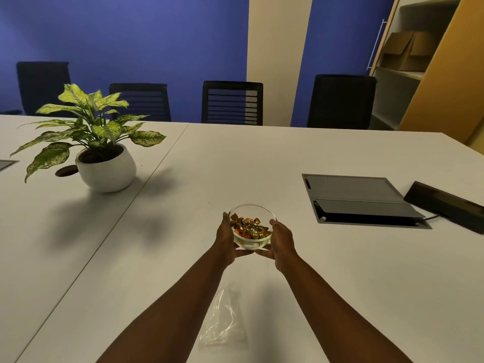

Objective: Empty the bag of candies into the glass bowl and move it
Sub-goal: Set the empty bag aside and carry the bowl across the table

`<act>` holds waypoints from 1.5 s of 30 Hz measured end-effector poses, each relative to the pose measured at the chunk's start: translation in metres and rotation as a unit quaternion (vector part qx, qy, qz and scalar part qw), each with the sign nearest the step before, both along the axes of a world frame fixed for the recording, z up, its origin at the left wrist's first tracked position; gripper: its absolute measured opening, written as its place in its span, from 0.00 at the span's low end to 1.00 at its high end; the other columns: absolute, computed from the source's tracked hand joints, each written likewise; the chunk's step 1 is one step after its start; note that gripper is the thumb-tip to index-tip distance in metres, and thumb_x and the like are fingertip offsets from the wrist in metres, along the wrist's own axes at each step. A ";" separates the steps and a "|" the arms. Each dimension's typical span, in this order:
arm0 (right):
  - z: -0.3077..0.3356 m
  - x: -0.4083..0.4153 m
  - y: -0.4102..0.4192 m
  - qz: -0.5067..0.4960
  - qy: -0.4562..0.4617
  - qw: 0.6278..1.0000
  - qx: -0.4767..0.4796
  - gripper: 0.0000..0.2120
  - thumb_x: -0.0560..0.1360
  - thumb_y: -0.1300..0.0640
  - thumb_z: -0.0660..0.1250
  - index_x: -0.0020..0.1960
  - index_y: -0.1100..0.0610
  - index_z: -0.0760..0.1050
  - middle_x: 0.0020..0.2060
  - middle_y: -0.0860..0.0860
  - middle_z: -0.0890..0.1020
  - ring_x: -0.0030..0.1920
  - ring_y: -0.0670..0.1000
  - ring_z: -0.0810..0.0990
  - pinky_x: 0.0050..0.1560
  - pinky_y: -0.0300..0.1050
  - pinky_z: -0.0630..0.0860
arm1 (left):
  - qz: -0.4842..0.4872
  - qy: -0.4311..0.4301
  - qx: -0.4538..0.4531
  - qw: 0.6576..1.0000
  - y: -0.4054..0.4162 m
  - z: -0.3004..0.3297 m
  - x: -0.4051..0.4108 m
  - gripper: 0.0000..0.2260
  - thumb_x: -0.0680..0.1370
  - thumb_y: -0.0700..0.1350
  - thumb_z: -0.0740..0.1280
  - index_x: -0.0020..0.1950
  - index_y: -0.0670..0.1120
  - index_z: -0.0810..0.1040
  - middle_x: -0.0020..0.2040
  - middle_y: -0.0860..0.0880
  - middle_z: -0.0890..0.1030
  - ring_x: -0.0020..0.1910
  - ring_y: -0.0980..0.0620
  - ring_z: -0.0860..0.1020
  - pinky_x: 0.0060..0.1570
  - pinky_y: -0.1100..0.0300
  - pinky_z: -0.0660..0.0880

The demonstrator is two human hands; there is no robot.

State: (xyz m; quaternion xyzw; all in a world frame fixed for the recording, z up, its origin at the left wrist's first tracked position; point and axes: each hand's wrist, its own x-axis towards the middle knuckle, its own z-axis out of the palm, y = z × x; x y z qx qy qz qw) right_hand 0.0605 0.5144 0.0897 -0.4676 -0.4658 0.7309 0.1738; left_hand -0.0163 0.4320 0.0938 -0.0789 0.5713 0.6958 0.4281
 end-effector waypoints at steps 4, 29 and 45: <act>-0.001 -0.026 0.017 -0.007 -0.004 1.000 0.010 0.17 0.80 0.53 0.54 0.67 0.54 0.69 0.64 0.58 0.76 0.61 0.61 0.77 0.49 0.55 0.78 | 0.000 0.005 0.007 1.000 0.016 0.001 -0.022 0.29 0.79 0.62 0.47 0.70 0.44 0.67 0.68 0.38 0.72 0.65 0.37 0.72 0.51 0.45 0.72; -0.047 -0.183 0.149 -0.020 -0.007 1.000 -0.004 0.19 0.79 0.51 0.56 0.66 0.56 0.71 0.64 0.60 0.75 0.62 0.63 0.76 0.48 0.54 0.75 | -0.009 0.052 0.005 0.999 0.141 -0.061 -0.180 0.24 0.82 0.55 0.46 0.72 0.46 0.66 0.70 0.39 0.71 0.68 0.39 0.70 0.62 0.47 0.70; -0.101 -0.254 0.182 -0.048 0.061 0.996 -0.045 0.18 0.80 0.61 0.53 0.68 0.54 0.70 0.67 0.58 0.73 0.62 0.62 0.76 0.37 0.46 0.77 | 0.059 0.076 -0.041 0.994 0.184 -0.111 -0.254 0.20 0.81 0.53 0.55 0.67 0.43 0.72 0.66 0.39 0.74 0.62 0.40 0.74 0.51 0.48 0.73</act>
